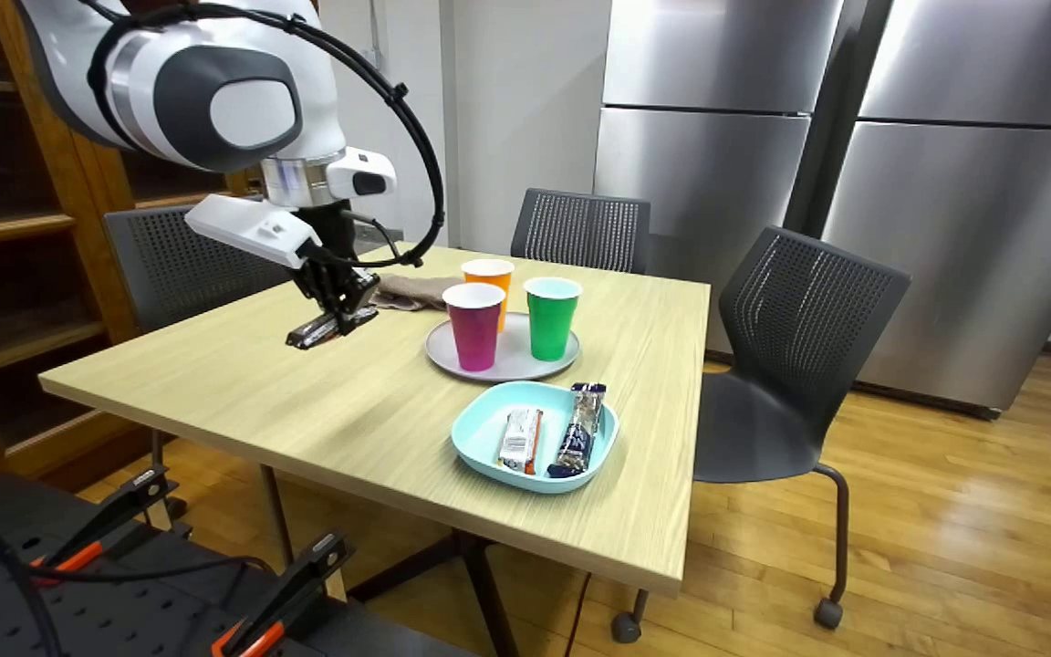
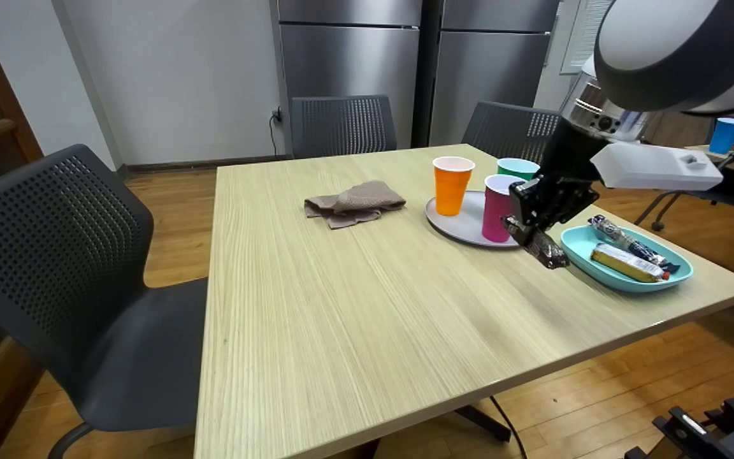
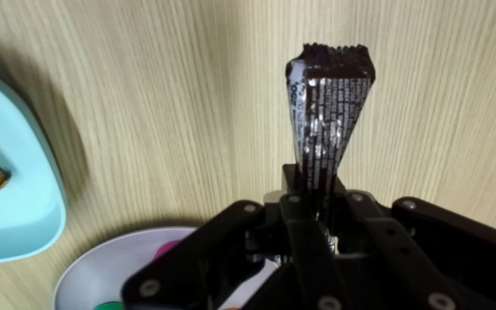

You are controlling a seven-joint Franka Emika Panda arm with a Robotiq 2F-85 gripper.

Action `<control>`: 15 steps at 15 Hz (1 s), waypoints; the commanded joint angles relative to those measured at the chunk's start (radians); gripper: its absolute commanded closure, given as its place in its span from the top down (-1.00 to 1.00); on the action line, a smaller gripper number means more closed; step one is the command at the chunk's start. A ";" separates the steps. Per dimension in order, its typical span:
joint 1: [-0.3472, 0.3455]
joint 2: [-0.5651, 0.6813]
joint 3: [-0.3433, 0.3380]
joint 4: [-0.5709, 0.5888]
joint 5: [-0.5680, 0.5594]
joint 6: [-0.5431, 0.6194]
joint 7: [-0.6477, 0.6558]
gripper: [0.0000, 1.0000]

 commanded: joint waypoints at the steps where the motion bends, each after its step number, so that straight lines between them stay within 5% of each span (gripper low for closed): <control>1: -0.057 -0.015 -0.018 0.004 0.024 -0.010 -0.083 -0.93; 10: -0.130 0.056 -0.155 0.054 -0.063 0.022 -0.173 -0.93; 15: -0.195 0.098 -0.146 0.107 -0.030 0.019 -0.300 -0.93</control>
